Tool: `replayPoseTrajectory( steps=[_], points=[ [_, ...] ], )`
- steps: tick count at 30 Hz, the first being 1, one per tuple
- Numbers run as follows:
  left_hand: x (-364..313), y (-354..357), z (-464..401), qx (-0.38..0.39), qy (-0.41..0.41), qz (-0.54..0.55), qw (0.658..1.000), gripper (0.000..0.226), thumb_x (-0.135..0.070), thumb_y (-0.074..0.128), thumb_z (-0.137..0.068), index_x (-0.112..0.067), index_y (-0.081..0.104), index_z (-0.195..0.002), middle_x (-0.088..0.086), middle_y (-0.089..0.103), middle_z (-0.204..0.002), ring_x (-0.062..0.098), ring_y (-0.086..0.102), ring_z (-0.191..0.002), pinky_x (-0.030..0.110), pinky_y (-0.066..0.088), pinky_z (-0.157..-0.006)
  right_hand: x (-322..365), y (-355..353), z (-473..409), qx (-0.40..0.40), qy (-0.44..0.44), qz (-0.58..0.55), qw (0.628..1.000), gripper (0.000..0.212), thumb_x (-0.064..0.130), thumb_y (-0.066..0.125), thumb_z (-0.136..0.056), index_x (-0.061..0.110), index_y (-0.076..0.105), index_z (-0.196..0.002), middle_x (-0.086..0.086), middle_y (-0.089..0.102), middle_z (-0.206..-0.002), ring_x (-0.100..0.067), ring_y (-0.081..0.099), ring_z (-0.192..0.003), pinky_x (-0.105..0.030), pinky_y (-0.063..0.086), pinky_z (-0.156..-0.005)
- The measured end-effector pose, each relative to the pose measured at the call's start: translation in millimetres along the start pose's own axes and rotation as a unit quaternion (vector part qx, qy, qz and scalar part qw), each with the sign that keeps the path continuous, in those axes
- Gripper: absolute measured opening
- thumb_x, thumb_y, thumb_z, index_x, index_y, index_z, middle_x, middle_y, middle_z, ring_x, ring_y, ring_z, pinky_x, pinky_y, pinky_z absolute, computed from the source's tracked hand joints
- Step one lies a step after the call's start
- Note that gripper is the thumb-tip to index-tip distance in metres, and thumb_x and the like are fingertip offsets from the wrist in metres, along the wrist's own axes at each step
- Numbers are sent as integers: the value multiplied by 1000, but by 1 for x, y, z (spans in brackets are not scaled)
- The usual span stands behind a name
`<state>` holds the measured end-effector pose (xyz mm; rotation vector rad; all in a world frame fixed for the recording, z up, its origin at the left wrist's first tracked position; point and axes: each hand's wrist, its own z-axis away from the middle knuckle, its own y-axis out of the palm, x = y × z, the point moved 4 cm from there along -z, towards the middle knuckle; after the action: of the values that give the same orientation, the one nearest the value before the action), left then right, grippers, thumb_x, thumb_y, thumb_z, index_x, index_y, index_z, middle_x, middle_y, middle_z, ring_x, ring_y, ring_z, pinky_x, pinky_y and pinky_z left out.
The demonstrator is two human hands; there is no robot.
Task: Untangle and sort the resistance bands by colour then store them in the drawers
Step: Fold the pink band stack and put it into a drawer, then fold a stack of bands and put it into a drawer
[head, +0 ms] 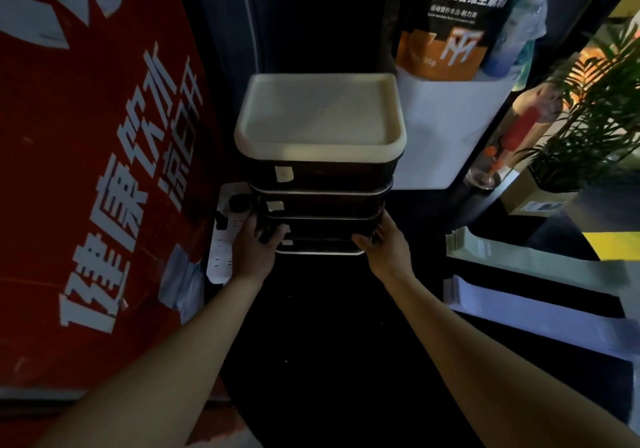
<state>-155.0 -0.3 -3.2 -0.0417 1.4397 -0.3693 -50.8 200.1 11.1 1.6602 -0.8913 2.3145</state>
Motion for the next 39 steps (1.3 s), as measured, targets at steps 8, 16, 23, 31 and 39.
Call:
replayPoseTrajectory(
  steps=[8,16,23,31,39],
  points=[
    [11,-11,43,-31,-23,34,999,50,-20,63,-88,-19,47,-136,-2,57,-130,12,51,-120,27,41,-100,-2,-6,51,-62,24,-31,997,44,22,63,-89,18,49,-131,11,58,-103,0,50,-97,-16,39,-85],
    [7,-22,74,-45,-24,-9,999,53,-22,61,-90,-18,42,-139,0,51,-135,13,47,-125,23,38,-97,-13,-4,80,-76,37,-50,995,45,24,65,-87,18,47,-127,8,57,-116,-2,51,-104,-4,37,-73],
    [10,-26,88,-45,-30,-37,998,59,-22,59,-91,-15,35,-144,2,50,-137,14,49,-124,22,39,-96,-22,-5,87,-59,40,-48,996,52,24,63,-88,17,42,-135,0,54,-130,-14,51,-121,-28,43,-99],
    [30,-11,108,-60,-73,-45,994,56,-19,64,-88,-12,40,-138,2,51,-134,17,51,-121,26,41,-91,-46,-26,94,-74,42,38,996,49,27,59,-91,14,44,-136,-2,48,-134,-16,50,-119,-28,42,-97],
    [30,49,139,-6,-98,-63,993,54,-19,62,-89,-8,39,-136,4,49,-133,14,52,-117,24,42,-90,-87,-81,96,-95,66,102,988,38,24,56,-93,8,53,-127,-9,49,-125,-22,56,-107,-30,44,-90]
  ],
)
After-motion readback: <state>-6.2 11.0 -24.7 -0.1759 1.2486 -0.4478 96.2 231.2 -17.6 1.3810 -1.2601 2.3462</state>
